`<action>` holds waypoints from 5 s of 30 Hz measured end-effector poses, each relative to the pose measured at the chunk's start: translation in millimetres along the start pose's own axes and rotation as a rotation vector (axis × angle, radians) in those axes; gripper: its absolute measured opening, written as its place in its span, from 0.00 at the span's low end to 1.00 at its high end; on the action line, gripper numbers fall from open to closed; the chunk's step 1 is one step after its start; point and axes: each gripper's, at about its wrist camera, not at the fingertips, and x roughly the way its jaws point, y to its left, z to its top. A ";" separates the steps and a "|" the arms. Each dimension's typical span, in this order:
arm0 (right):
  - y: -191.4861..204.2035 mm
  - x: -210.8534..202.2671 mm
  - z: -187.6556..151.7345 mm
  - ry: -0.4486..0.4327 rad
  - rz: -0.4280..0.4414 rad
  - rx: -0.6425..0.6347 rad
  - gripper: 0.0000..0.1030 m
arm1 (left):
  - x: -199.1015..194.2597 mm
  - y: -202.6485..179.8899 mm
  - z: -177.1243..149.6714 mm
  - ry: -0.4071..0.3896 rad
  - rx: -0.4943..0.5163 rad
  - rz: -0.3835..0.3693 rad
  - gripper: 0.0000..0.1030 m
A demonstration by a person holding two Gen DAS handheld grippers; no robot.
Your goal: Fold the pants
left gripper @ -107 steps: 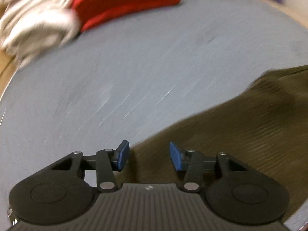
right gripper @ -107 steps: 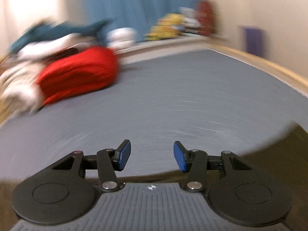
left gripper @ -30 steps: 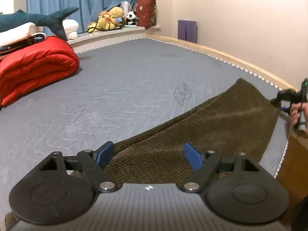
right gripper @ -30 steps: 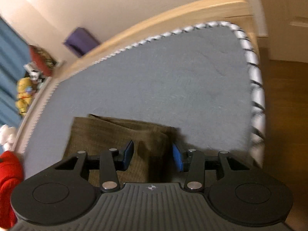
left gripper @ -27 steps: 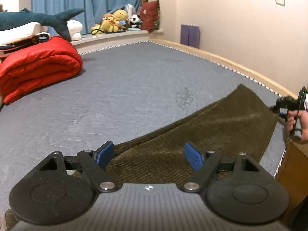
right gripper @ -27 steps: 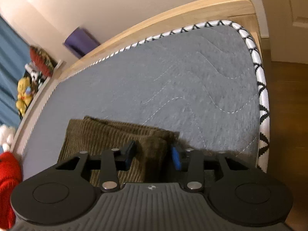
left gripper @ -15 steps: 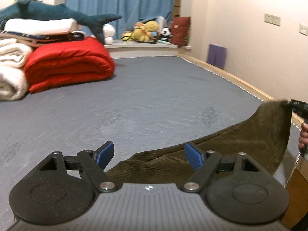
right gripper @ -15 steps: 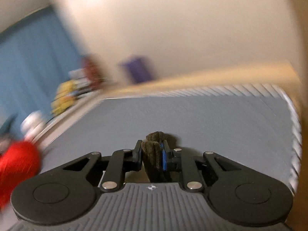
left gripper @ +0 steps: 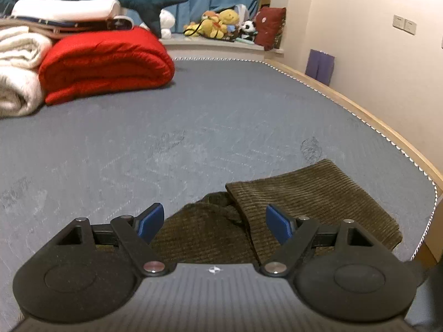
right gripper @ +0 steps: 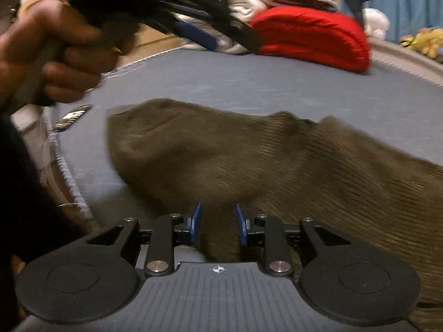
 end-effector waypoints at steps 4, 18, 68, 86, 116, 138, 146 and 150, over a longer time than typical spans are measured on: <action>-38.8 -39.2 40.6 -0.120 -0.096 0.120 0.59 | 9.6 6.4 1.4 0.030 -0.052 -0.033 0.70; -206.7 -101.7 -50.9 -0.094 -0.716 0.842 0.66 | 89.8 -53.2 -11.8 0.171 0.045 -0.241 0.38; -177.5 -120.7 -83.2 -0.028 -0.588 0.954 0.50 | 114.9 -60.3 -2.0 0.195 0.199 -0.072 0.12; -170.2 -113.4 -78.6 -0.017 -0.633 0.942 0.46 | 143.1 -82.3 -29.9 0.320 0.289 -0.072 0.24; 69.2 9.9 43.8 -0.114 -0.332 -0.151 0.27 | 79.6 13.5 23.2 0.267 -0.334 -0.317 0.22; -64.8 97.5 88.8 0.019 -0.111 0.685 0.78 | -50.7 219.0 -20.8 0.242 -0.528 0.137 0.86; -63.8 128.1 61.7 0.111 -0.079 0.802 0.75 | 11.5 240.5 -61.5 0.368 -0.657 -0.046 0.96; -65.7 128.6 60.1 0.093 -0.042 0.735 0.38 | 36.1 227.3 -65.8 0.379 -0.635 -0.048 0.83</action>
